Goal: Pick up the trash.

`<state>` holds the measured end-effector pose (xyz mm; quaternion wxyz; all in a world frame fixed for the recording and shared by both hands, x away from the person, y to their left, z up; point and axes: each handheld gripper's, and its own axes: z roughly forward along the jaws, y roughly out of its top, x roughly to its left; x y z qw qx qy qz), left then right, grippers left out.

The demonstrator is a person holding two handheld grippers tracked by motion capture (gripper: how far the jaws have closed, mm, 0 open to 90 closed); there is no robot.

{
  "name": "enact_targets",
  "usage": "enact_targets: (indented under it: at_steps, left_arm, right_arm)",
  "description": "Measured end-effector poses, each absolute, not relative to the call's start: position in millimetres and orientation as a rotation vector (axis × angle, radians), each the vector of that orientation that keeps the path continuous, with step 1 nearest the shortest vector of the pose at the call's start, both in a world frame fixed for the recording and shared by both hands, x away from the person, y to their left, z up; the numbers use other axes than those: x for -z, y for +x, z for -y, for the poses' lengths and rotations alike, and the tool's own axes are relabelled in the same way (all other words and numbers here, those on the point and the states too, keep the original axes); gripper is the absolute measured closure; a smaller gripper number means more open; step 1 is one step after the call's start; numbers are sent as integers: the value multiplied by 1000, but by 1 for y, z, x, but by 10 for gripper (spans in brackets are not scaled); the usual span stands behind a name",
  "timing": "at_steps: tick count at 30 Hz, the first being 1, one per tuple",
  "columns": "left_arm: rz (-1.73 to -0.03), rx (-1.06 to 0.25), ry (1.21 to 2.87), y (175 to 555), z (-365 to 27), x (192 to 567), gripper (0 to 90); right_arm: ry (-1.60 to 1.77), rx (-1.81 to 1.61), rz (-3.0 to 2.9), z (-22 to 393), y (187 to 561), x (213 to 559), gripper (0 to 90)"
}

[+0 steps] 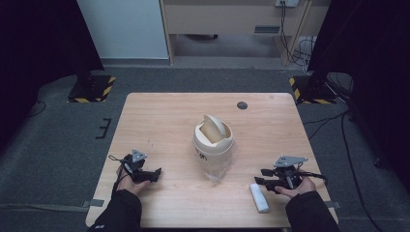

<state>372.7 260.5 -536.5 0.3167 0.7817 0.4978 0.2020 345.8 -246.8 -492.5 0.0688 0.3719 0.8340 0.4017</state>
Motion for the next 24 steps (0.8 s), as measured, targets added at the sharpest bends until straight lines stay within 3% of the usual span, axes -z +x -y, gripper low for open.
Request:
enact_targets:
  at_steps: [24]
  left_arm:
    - [-1310,-532,2058,373,-261,536,0]
  right_arm:
    - [1110,-1034,-2708,228,342,516,641]
